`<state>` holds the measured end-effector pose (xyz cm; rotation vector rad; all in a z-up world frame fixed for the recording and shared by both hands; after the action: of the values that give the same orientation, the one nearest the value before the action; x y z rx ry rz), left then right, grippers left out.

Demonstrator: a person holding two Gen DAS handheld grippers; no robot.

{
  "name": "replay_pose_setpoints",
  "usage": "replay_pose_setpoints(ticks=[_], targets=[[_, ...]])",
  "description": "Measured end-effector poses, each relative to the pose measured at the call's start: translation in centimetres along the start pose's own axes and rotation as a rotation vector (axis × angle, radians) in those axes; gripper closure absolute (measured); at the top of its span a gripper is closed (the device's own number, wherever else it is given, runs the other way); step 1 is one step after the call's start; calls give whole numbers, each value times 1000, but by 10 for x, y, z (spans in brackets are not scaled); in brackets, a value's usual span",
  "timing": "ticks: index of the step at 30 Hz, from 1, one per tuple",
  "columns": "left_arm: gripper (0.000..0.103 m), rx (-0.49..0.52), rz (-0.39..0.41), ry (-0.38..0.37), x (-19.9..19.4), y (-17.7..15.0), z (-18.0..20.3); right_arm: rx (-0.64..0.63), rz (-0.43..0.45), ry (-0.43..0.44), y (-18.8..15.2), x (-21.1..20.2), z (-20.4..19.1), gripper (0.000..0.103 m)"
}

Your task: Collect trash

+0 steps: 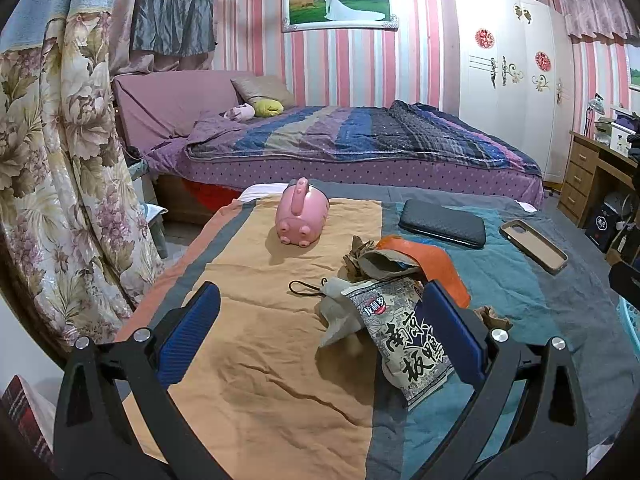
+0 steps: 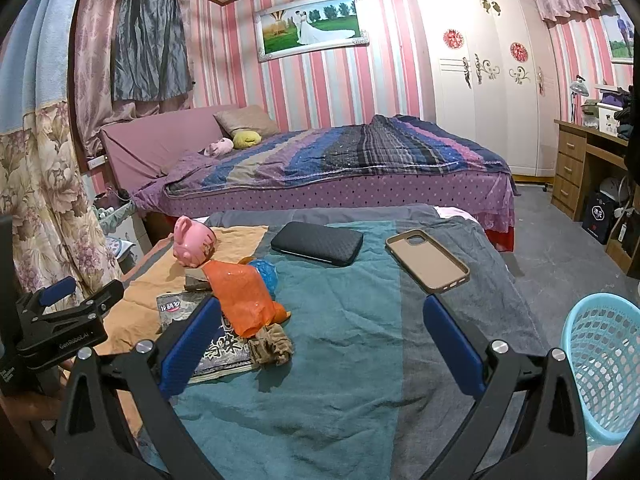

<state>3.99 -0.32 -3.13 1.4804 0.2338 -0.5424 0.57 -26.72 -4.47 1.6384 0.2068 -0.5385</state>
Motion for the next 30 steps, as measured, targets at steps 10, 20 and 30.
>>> replay_pose_setpoints(ticks=[10,20,30], targets=[[5,-11,-3,-9,0,0,0,2,0,-3,0,0,1,4],[5,-19,-6,-11,0,0,-1,4,-1,-3,-1,0,1,4],[5,-17,-10,5,4,0,-2,12,-4,-2,0,-1,-1,4]])
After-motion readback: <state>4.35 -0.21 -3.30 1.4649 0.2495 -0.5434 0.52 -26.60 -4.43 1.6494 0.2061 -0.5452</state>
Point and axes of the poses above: each gripper's, at about its wrist camera, not at the fingertips, and x roughly the way its jaws point, z to its right, y to its top, the point moved 5 cm from there along x, roughly the way its jaws point, and after that the axes turned 15 degrees about -y, right-handed, at the moved point
